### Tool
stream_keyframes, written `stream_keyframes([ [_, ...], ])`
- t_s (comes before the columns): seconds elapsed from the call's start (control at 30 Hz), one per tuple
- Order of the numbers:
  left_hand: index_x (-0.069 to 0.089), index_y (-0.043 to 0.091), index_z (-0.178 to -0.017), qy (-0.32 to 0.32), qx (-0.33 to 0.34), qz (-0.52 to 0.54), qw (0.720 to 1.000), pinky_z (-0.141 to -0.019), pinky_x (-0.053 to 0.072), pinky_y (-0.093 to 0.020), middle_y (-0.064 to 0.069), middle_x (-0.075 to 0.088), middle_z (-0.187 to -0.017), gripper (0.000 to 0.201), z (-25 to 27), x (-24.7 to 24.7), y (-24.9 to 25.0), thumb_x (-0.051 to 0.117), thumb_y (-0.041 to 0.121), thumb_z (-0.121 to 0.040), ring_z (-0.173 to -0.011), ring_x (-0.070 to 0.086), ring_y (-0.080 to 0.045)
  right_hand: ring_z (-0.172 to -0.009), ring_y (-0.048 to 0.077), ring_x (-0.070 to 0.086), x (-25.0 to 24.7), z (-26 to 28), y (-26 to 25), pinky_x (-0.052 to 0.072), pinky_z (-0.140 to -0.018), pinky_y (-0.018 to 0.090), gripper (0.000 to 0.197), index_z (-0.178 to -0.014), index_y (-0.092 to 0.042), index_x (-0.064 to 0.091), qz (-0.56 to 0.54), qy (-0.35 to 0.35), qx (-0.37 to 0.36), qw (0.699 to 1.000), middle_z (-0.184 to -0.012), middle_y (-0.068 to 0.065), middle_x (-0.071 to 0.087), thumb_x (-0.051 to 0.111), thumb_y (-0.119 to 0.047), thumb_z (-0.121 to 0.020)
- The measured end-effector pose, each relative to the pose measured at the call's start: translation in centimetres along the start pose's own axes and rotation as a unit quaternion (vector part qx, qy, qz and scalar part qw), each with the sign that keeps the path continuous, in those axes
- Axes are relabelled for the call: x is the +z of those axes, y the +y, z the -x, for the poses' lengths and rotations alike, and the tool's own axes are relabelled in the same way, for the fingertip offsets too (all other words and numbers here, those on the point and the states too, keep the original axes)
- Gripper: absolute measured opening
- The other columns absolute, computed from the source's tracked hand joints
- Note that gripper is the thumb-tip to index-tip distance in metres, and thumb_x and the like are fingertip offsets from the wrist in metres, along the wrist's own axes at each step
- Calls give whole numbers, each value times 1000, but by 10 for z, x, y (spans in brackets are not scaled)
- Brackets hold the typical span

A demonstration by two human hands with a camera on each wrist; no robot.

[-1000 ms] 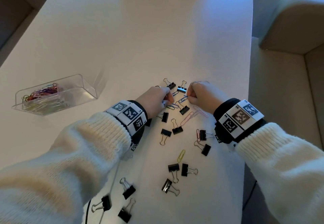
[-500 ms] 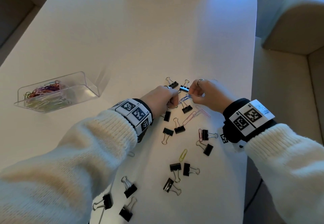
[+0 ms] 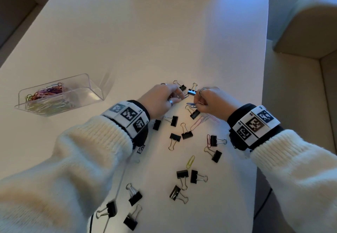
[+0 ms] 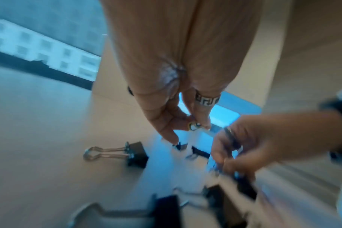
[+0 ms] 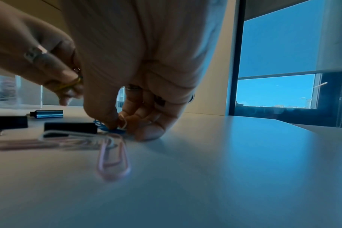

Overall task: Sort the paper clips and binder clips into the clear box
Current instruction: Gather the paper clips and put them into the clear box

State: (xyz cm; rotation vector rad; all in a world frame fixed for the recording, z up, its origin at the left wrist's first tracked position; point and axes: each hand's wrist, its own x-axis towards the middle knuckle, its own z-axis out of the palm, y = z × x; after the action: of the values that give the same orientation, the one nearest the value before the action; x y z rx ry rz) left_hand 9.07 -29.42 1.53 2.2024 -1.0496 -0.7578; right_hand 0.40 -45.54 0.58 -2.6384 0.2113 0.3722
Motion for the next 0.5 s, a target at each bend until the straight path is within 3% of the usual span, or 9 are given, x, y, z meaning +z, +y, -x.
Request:
stream_keyframes([
  [0.07,60,15,-99,12,-35,123,992,-73,45,-20,-3,58,-92,15,6,-8,3,47,9,-93,-78,51,-13,-56,-2,34,1,1,0,34,-54,1,15,-90,-1,64,3,3,-3,1000,-76,-5,44,51,-4,-85],
  [0.1,58,14,-96,12,-64,213,975,-73,49,-18,0,57,-89,15,10,-10,5,45,7,-94,-76,51,-11,-55,-2,34,2,1,0,34,-54,0,15,-90,0,64,2,5,-2,1000,-81,-2,46,50,-4,-86],
  [0.2,54,7,-88,-4,-151,479,864,-68,55,-20,-4,51,-78,19,19,-12,6,38,3,-96,-69,54,-11,-55,-1,34,1,2,-1,35,-56,0,14,-89,2,64,-3,6,1,1000,-85,1,47,51,-3,-86],
  [0.27,54,4,-82,-9,-195,585,787,-63,58,-24,-7,51,-73,23,22,-13,4,35,3,-96,-60,58,-13,-55,-1,34,-1,2,-2,36,-57,-1,13,-87,2,63,-1,1,2,1000,-85,1,47,50,-2,-86],
  [0.33,54,2,-77,-3,-231,640,733,-59,58,-26,-9,56,-66,28,24,-13,2,34,3,-95,-51,60,-14,-56,0,35,-2,3,-3,35,-58,-2,13,-86,1,62,1,-6,4,1000,-86,1,47,50,-3,-86],
  [0.4,55,1,-75,2,-250,654,714,-56,58,-27,-9,59,-58,30,26,-11,2,32,3,-94,-48,61,-16,-57,3,37,-3,4,-3,36,-57,0,11,-85,-3,61,7,-13,10,1000,-83,0,47,50,-5,-87],
  [0.5,54,2,-75,12,-258,648,716,-58,57,-29,-10,59,-58,28,28,-7,2,32,6,-92,-49,61,-18,-57,6,39,-6,7,-6,35,-55,3,8,-83,-8,58,-11,0,15,1000,-70,-8,43,51,-8,-87],
])
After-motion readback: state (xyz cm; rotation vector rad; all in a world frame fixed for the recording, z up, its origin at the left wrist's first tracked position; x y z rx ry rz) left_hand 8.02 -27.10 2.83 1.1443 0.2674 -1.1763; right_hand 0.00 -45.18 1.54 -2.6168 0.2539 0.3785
